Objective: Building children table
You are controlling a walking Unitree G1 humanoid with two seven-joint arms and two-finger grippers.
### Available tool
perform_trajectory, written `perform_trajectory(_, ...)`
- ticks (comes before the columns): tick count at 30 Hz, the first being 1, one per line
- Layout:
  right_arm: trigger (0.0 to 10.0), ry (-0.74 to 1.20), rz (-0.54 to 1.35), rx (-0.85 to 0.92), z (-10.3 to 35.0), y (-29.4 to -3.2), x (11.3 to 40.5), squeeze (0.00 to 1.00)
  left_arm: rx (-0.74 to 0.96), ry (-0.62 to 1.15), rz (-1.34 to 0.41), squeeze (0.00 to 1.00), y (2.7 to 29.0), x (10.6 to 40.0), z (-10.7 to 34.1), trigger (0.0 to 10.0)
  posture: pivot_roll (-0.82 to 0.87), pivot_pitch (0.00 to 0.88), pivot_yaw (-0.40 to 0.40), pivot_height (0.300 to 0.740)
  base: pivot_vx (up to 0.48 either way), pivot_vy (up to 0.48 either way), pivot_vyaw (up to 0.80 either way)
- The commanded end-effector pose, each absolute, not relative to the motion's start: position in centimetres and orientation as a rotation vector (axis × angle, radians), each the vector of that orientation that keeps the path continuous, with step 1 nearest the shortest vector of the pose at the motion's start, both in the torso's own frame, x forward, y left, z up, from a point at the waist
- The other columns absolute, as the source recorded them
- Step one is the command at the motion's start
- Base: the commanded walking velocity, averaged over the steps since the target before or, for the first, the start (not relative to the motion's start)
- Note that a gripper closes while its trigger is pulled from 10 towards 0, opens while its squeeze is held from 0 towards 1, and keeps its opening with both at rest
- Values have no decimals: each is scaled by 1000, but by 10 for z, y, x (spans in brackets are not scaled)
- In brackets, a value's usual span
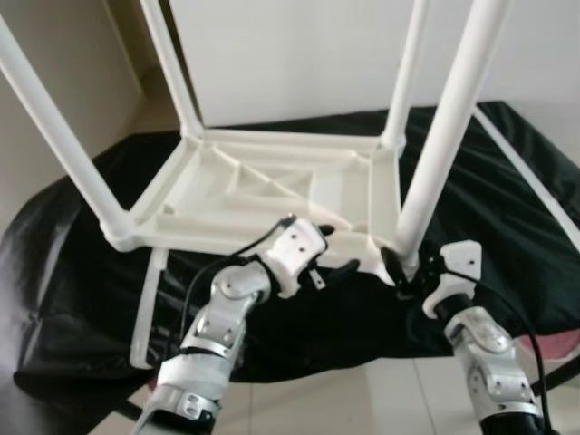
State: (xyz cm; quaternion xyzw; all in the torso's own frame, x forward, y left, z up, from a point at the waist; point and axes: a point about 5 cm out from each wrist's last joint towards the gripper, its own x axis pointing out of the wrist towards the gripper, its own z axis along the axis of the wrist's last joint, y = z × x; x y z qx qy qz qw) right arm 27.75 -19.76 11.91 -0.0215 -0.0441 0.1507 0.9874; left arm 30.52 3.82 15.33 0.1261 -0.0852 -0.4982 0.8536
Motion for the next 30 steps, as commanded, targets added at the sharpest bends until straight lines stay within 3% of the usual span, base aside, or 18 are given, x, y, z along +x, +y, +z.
perform_trajectory(1,10000,-93,350,-58,123,-201,280,0,269,-148,-1045,0,43,302,147,10000,-124,0,77,740,0,0,0)
perform_trajectory(9,10000,-82,470,-145,131,-203,294,0,286,-102,-1062,0,48,299,141,10000,-93,0,64,740,0,0,0)
perform_trajectory(15,10000,-95,561,-209,137,-191,312,0,427,-46,-1074,0,52,296,127,10000,-66,0,64,740,0,0,0)
perform_trajectory(16,9529,-95,570,-207,138,-190,314,0,413,-45,-1074,0,52,296,128,10000,-66,0,64,740,0,0,0)
perform_trajectory(17,6941,-90,581,-207,138,-190,315,0,402,-44,-1073,0,52,296,129,10000,-56,0,62,740,0,0,0)
perform_trajectory(19,6941,-90,581,-207,138,-190,315,0,402,-44,-1073,0,52,296,129,10000,-56,0,62,740,0,0,0)
perform_trajectory(20,784,-85,588,-211,138,-191,316,0,401,-43,-1069,0,53,296,129,10000,-56,0,62,740,0,0,0)
perform_trajectory(21,0,-82,591,-215,137,-193,317,0,404,-42,-1067,0,54,296,130,10000,-48,0,58,740,0,0,0)
perform_trajectory(30,0,-31,596,-234,124,-203,312,0,432,-34,-1071,0,54,292,127,10000,-59,0,69,740,0,0,0)
